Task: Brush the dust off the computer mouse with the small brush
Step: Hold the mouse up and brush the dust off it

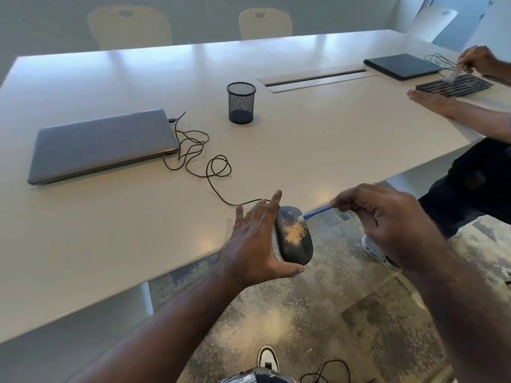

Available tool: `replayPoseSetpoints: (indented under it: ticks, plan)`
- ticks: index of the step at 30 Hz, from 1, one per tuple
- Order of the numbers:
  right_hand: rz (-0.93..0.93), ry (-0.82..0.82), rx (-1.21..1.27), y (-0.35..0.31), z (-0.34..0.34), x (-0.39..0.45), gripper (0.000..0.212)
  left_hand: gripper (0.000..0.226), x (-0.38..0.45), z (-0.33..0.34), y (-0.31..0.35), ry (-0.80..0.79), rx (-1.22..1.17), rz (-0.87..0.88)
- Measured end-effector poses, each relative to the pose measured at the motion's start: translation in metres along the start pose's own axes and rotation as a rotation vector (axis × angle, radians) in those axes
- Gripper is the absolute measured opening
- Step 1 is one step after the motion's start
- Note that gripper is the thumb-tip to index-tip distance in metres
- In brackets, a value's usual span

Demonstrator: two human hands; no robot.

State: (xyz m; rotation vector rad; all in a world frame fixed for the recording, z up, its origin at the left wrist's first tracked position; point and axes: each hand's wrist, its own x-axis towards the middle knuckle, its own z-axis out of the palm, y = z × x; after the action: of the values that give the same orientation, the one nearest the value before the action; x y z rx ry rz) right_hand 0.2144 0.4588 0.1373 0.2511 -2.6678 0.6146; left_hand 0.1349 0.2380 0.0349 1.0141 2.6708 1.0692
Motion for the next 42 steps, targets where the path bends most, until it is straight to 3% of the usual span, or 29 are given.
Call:
replayPoseSetpoints:
  ticks: [7,13,18,24,29,34,42]
  plan:
    - [-0.023,-0.006,-0.013,0.000,0.005,-0.005,0.030,0.141,0.002,0.002,0.001,-0.001,-0.010,0.006]
    - [0.033,0.082,0.013,0.010,0.003,-0.007,0.031,0.140,0.002,0.002,0.000,0.005,-0.008,0.006]
    - [0.011,0.018,-0.006,0.006,0.005,-0.008,0.031,0.139,0.004,0.003,-0.001,0.019,-0.013,0.001]
    - [0.031,0.074,0.006,0.009,0.002,-0.009,0.031,0.139,0.005,0.004,-0.004,0.034,-0.011,-0.004]
    - [0.009,-0.004,-0.029,0.005,0.004,-0.009,0.032,0.137,0.007,0.003,-0.003,0.029,-0.010,-0.001]
    - [0.055,0.062,-0.010,0.008,0.000,-0.008,0.030,0.138,0.008,0.001,-0.002,0.036,-0.004,0.003]
    - [0.052,0.008,-0.015,0.007,0.002,-0.009,0.030,0.137,0.010,0.001,-0.001,0.026,0.008,0.005]
